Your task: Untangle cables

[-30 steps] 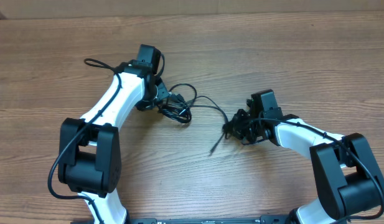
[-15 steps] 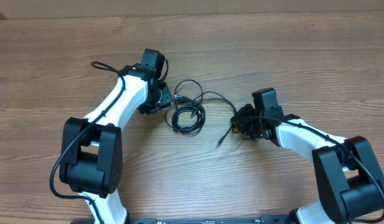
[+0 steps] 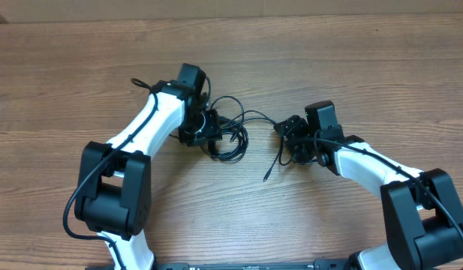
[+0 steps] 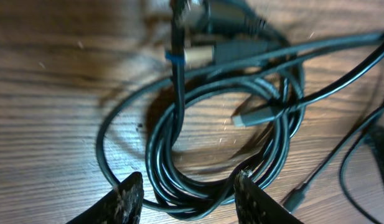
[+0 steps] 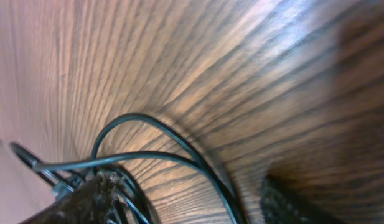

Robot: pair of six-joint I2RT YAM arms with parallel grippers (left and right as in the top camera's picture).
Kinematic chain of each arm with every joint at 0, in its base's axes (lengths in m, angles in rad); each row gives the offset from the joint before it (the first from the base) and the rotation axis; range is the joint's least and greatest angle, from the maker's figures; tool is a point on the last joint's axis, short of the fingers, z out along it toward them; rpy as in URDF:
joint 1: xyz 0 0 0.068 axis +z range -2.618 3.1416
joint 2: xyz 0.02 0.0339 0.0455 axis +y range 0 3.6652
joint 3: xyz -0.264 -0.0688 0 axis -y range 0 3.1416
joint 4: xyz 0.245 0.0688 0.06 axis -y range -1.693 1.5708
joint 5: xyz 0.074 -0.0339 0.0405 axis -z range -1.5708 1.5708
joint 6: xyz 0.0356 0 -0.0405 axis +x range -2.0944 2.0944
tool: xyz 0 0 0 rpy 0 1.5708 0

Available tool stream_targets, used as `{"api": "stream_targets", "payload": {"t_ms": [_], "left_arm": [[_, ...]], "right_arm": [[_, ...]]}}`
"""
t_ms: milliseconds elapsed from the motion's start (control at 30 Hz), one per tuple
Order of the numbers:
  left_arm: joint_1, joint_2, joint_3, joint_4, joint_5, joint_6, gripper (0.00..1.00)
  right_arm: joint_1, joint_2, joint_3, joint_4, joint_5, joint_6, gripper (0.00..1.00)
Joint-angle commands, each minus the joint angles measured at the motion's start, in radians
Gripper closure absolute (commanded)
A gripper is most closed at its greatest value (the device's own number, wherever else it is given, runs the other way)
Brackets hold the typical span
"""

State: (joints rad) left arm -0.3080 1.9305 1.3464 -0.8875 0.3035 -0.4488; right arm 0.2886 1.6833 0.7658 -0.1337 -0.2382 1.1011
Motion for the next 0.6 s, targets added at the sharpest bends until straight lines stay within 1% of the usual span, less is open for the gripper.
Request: {"api": "stream_targets", "payload": {"t_ms": [0, 133, 233, 300, 400, 467, 500, 567], "left_arm": [[-0.027, -0.021, -0.031, 0.001, -0.045, -0.016, 0.55], [-0.053, -0.021, -0.075, 0.032, -0.059, -0.050, 0.60], [-0.067, -0.021, -0.109, 0.052, -0.129, -0.103, 0.62], [-0.072, -0.021, -0.129, 0.056, -0.184, -0.146, 0.65], [-0.074, -0.021, -0.149, 0.064, -0.251, -0.165, 0.78], [-0.074, -0.021, -0.150, 0.066, -0.290, -0.164, 0.91], [-0.074, -0.021, -0.150, 0.066, -0.301, -0.164, 0.95], [-0.073, -0.021, -0.150, 0.082, -0.322, -0.140, 0.96]], "right_arm": [[-0.005, 0.021, -0.019, -0.026, 0.040, -0.002, 0.20], [-0.005, 0.021, -0.019, -0.026, 0.039, -0.002, 0.16], [-0.005, 0.021, -0.019, -0.026, 0.039, -0.002, 0.15], [-0.005, 0.021, -0.019, -0.026, 0.039, -0.002, 0.15], [-0.005, 0.021, -0.019, -0.026, 0.039, -0.002, 0.14], [-0.005, 0.021, -0.019, -0.026, 0.039, -0.002, 0.14], [-0.005, 0.021, -0.019, -0.026, 0.039, -0.002, 0.14], [-0.005, 0.021, -0.019, -0.026, 0.039, -0.002, 0.14]]}}
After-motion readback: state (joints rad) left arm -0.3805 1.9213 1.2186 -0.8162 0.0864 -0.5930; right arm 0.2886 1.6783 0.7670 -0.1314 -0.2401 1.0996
